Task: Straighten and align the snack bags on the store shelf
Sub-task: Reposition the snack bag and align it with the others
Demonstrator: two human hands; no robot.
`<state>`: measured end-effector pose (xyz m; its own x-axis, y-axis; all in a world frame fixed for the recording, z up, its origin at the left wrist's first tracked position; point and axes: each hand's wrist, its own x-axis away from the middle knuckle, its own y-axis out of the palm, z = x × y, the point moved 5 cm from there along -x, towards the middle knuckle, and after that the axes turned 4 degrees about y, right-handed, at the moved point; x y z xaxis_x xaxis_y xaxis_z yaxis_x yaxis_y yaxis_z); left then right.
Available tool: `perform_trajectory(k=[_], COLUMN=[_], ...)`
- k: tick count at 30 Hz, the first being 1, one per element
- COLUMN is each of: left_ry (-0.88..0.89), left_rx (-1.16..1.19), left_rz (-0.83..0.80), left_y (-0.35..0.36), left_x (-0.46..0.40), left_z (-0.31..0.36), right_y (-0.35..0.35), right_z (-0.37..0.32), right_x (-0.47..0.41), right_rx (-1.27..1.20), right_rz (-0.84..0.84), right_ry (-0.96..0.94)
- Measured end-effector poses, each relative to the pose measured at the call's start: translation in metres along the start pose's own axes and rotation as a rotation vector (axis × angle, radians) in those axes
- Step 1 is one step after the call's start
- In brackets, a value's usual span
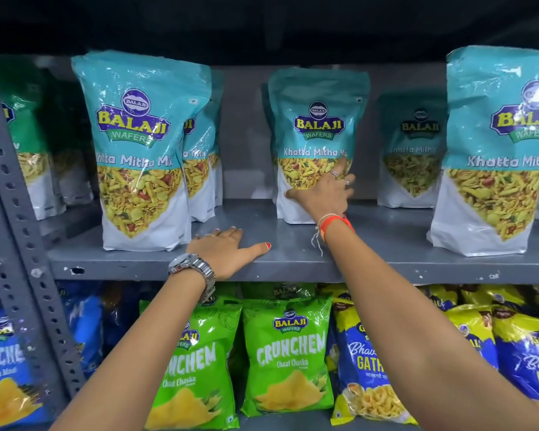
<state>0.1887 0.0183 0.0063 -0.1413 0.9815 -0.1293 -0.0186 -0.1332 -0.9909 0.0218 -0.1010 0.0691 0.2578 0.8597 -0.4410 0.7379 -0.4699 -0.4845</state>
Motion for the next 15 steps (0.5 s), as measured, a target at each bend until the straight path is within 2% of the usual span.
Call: perform_trajectory(k=[15], left_ry=[-0.015], left_rx=[-0.027], left_rz=[-0.005], left_y=[-0.005], left_x=[0.006], left_z=[0.003], right_y=[-0.046], right_z=[0.011], right_x=[0.051], right_rx=[-0.053], right_rz=[0.017], right_ry=[0.022])
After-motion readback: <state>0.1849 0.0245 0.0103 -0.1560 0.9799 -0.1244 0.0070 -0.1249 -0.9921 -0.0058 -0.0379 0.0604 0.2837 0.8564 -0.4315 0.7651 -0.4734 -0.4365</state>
